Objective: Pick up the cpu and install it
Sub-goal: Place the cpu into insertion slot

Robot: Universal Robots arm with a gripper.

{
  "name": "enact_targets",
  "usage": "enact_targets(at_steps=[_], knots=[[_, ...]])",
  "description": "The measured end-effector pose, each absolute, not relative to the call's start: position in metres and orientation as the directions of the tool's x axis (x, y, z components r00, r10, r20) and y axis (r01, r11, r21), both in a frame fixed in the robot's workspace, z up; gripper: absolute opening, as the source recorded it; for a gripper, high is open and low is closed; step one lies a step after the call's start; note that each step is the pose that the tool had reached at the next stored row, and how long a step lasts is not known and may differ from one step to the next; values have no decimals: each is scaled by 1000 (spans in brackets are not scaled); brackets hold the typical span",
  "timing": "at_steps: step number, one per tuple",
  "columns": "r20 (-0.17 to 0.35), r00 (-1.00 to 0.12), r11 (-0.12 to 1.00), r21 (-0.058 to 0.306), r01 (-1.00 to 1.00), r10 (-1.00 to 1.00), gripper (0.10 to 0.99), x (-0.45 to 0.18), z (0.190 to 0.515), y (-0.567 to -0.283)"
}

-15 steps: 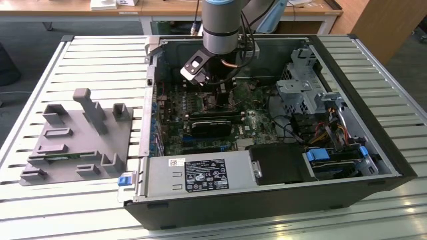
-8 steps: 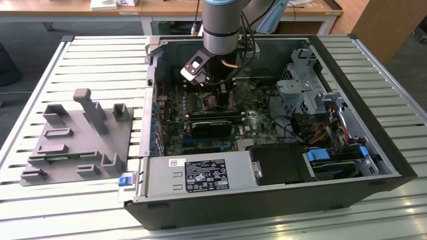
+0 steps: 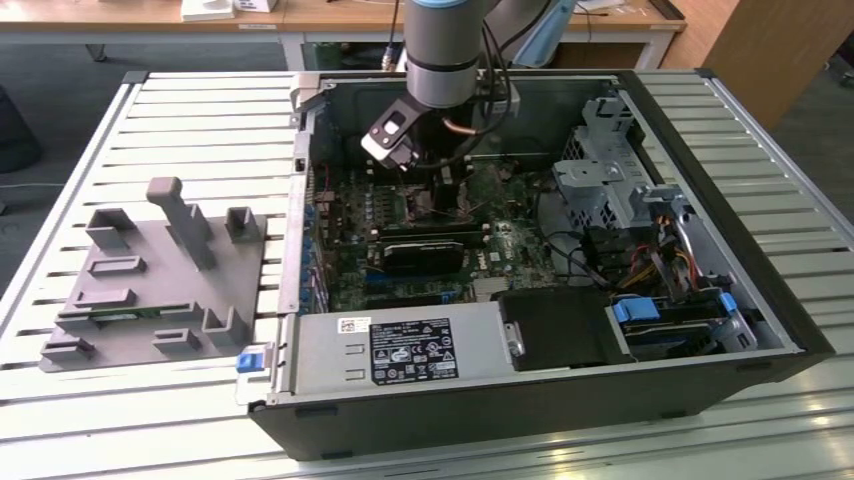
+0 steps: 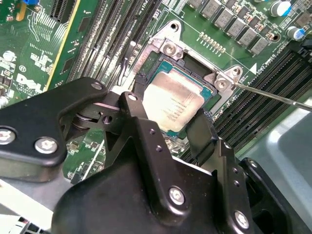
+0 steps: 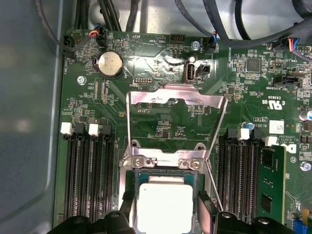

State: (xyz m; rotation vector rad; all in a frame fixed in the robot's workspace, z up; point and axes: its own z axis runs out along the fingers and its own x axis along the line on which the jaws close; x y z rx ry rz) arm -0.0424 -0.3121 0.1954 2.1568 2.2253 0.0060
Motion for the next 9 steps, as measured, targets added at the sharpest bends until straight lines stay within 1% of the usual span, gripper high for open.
enact_targets(at_steps=[8,9], knots=[[-28,-31,32,32,999,999,616,-42,205,-312],[-28,-31,32,32,999,999,600,-42,206,-312]])
